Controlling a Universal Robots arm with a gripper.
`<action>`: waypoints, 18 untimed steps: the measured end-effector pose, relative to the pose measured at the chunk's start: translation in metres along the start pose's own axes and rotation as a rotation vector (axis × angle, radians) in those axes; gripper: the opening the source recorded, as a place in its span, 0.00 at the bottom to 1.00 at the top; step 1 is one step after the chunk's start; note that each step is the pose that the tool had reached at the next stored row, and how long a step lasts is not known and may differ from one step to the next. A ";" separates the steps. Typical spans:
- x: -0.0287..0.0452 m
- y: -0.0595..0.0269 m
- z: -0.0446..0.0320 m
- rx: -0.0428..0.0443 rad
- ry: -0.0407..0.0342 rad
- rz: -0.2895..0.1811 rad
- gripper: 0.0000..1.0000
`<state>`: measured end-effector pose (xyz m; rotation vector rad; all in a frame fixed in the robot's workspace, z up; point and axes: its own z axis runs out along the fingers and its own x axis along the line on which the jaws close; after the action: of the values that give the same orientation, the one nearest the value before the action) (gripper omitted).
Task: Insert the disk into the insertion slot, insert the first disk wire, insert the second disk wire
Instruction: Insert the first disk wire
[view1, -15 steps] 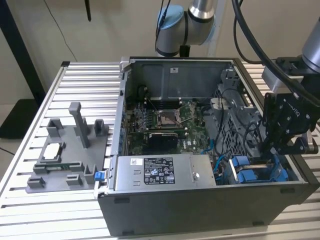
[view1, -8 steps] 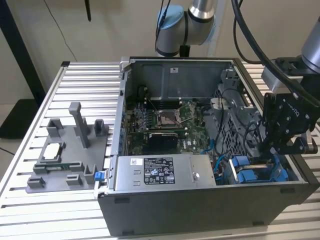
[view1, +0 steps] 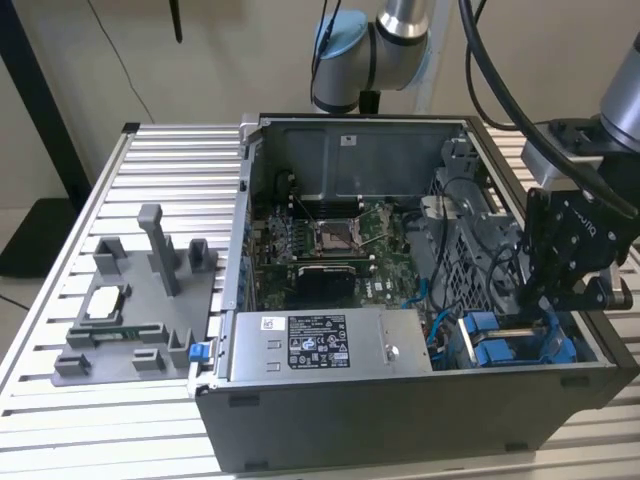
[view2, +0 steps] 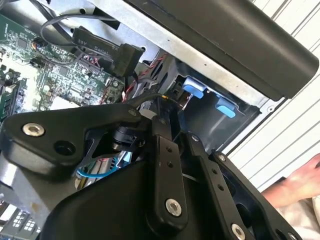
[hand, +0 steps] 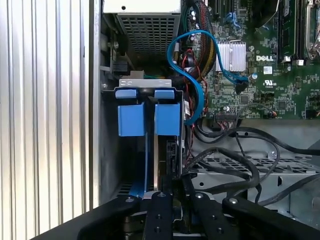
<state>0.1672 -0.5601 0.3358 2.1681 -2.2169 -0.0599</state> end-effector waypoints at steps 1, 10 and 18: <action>0.0000 -0.0001 0.0017 -0.0001 0.0006 0.000 0.00; 0.0001 -0.0001 0.0015 -0.0002 -0.0017 0.000 1.00; 0.0000 0.0018 -0.0312 -0.0002 -0.0008 0.000 1.00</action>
<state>0.1671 -0.5601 0.3670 2.1683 -2.2173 -0.0610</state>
